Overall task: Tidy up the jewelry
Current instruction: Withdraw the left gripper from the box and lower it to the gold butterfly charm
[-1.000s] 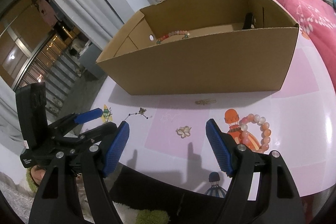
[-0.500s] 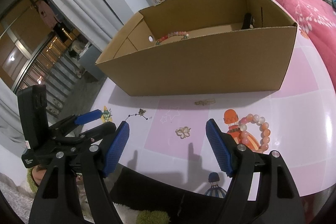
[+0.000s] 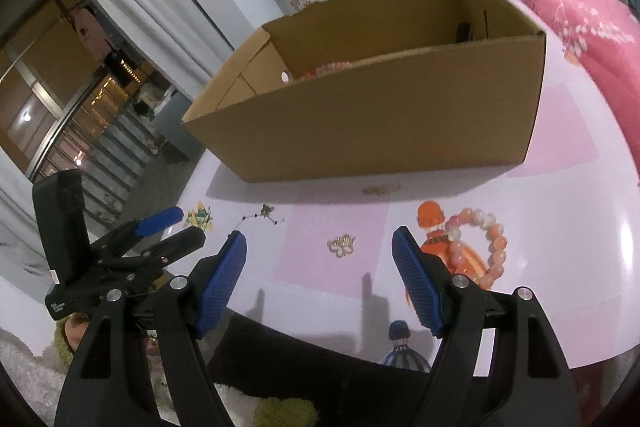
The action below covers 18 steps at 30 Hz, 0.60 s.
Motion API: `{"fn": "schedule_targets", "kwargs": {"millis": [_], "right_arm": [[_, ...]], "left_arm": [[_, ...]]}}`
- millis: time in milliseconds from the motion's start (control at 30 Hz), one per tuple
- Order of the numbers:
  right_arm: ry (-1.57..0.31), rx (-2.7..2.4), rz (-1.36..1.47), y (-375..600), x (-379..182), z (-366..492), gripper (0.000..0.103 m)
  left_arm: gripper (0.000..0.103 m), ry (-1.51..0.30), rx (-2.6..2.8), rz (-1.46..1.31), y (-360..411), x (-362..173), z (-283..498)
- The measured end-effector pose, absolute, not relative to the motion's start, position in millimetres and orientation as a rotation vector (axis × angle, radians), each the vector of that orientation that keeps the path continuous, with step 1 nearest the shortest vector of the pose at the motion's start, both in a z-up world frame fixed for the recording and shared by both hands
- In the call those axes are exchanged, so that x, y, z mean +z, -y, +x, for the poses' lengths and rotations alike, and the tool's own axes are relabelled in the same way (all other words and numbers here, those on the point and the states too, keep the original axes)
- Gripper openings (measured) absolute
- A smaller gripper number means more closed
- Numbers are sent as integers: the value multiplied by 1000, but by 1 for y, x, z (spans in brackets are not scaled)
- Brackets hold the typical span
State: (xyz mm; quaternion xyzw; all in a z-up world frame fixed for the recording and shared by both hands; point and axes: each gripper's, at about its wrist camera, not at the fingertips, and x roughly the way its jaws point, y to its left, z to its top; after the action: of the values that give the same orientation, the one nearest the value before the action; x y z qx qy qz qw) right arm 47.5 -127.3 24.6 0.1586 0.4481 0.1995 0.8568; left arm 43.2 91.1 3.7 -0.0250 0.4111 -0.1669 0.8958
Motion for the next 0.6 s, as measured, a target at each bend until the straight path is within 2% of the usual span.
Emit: {"fn": "schedule_targets", "kwargs": {"millis": [100,433,600], "right_arm": [[-960,430,320,121,20,50,73],[-969,439,281,111,17,57,69],[-966,433,276,112,18,55,68]], "left_arm": [[84,-832,-354,-16,-87,4,43],[56,-845,-403,99,-63,-8,67],[46,-870,-428,104,-59,-14,74]]}}
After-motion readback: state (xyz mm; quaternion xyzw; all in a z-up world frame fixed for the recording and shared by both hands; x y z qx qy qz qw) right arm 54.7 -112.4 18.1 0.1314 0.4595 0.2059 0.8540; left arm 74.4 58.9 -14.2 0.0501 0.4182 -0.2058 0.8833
